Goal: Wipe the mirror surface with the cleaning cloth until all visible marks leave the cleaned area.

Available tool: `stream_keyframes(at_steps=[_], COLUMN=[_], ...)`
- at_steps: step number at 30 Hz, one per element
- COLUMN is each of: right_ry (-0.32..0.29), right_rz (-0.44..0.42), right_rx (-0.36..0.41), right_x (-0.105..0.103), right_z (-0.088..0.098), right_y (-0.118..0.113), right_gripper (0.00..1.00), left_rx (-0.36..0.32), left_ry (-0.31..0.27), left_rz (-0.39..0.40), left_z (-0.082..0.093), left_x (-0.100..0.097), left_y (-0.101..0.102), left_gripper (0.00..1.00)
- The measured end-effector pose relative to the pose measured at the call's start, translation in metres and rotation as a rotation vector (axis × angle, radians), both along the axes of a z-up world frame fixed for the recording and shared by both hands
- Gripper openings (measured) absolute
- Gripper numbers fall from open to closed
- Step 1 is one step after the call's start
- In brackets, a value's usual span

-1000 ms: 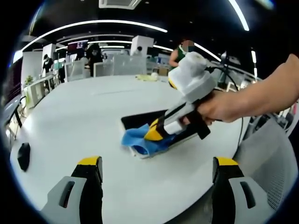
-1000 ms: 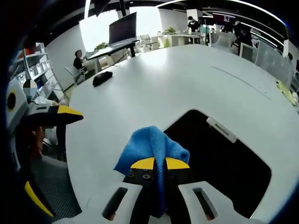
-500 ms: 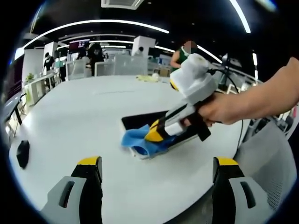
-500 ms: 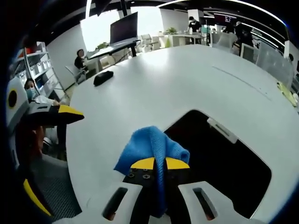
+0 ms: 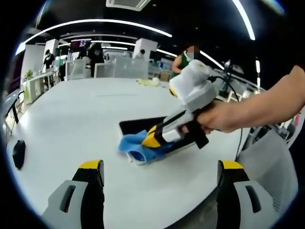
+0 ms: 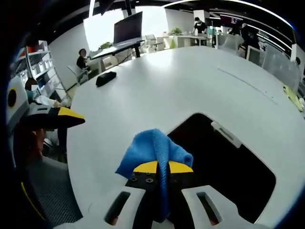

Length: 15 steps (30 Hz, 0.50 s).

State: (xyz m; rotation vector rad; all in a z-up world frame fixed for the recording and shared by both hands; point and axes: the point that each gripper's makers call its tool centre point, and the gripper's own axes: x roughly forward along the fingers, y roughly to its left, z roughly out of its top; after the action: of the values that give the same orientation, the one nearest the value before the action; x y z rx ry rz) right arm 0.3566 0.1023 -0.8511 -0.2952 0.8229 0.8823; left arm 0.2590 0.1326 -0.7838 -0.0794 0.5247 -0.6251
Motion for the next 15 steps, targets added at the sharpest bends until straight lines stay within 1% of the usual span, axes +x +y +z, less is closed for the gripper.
stream_keyframes(at_steps=[6,9,11,15], right_ry=[-0.009,-0.011,-0.01,-0.013], right_rz=[0.001,-0.002,-0.001,0.011], right_rx=[-0.013,-0.016,-0.017,-0.029], right_x=[0.004,0.01,0.013,0.019], right_z=[0.0,0.0,0.0,0.0], right_y=[0.001,0.0,0.0,0.001], right_gripper=[0.01,0.01,0.01,0.01], left_rx=[0.0,0.009,0.006,0.012], left_ry=[-0.001,0.013,0.004,0.008], left_rz=[0.002,-0.003,-0.004,-0.005], left_z=[0.0,-0.003,-0.001,-0.002], left_x=[0.0,-0.001,0.0,0.0], left_y=[0.001,0.001,0.001,0.0], left_gripper=[0.99,0.99,0.99,0.99])
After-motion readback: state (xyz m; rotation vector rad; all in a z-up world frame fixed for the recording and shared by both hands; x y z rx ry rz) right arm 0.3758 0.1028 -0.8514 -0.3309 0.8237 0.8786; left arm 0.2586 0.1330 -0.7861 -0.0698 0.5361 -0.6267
